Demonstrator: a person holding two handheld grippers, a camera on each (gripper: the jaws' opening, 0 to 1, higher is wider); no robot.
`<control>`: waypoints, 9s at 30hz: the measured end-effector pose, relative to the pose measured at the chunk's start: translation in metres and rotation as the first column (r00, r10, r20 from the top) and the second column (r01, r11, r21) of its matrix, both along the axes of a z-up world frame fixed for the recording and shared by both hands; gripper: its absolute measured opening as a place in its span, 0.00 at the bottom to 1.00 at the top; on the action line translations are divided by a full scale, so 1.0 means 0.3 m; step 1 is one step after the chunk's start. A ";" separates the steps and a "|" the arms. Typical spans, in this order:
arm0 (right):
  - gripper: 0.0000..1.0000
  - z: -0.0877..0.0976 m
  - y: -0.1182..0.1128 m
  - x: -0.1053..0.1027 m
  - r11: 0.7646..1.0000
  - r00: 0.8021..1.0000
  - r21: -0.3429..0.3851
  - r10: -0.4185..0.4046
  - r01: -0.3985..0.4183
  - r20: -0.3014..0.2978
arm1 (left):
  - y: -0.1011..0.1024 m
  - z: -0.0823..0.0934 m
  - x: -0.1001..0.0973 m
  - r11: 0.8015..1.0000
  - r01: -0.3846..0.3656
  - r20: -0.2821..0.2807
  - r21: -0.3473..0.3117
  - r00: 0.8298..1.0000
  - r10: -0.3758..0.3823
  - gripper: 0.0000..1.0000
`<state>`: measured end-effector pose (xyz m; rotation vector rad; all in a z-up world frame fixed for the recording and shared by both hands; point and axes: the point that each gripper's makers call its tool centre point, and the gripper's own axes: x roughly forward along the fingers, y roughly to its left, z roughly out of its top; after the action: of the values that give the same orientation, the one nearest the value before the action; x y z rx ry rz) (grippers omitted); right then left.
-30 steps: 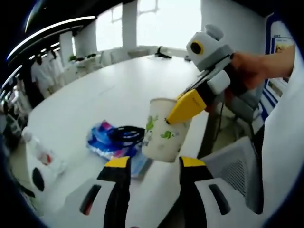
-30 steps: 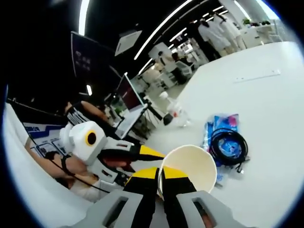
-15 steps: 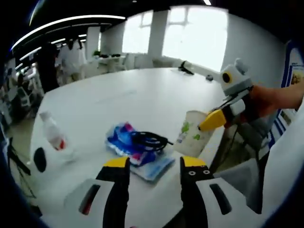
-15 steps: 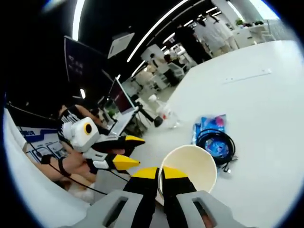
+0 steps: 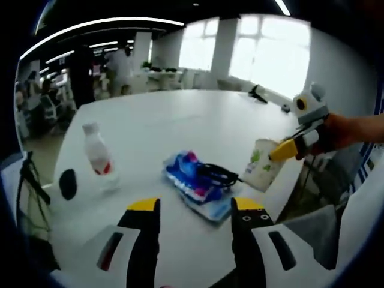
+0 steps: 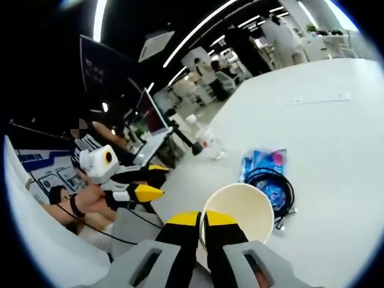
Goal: Arrange the tabletop items into an orderly group along one side of the table until the central work area is clear of visible clutter.
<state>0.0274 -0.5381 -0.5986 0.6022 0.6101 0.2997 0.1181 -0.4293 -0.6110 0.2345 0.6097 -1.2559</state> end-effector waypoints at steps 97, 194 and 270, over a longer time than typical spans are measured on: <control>0.01 -0.410 0.191 0.831 0.484 0.770 -0.614 0.517 -0.623 -0.373 | 0.202 -0.031 0.026 0.994 -0.108 -0.093 -0.032 0.990 0.105 0.51; 0.23 -0.306 -0.283 0.043 0.875 0.988 -0.483 -0.103 0.035 -0.116 | 0.042 -0.012 -0.167 1.000 0.007 -0.124 0.019 0.992 -0.005 0.53; 0.30 -0.350 -0.106 0.276 0.959 0.978 -0.276 -0.111 0.060 -0.176 | 0.096 0.021 -0.091 0.999 -0.018 -0.081 0.034 0.996 0.021 0.57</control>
<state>0.1103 -0.5700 -0.7034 0.3948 0.7913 0.0742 0.0907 -0.4005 -0.6046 0.2051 0.7016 -1.2417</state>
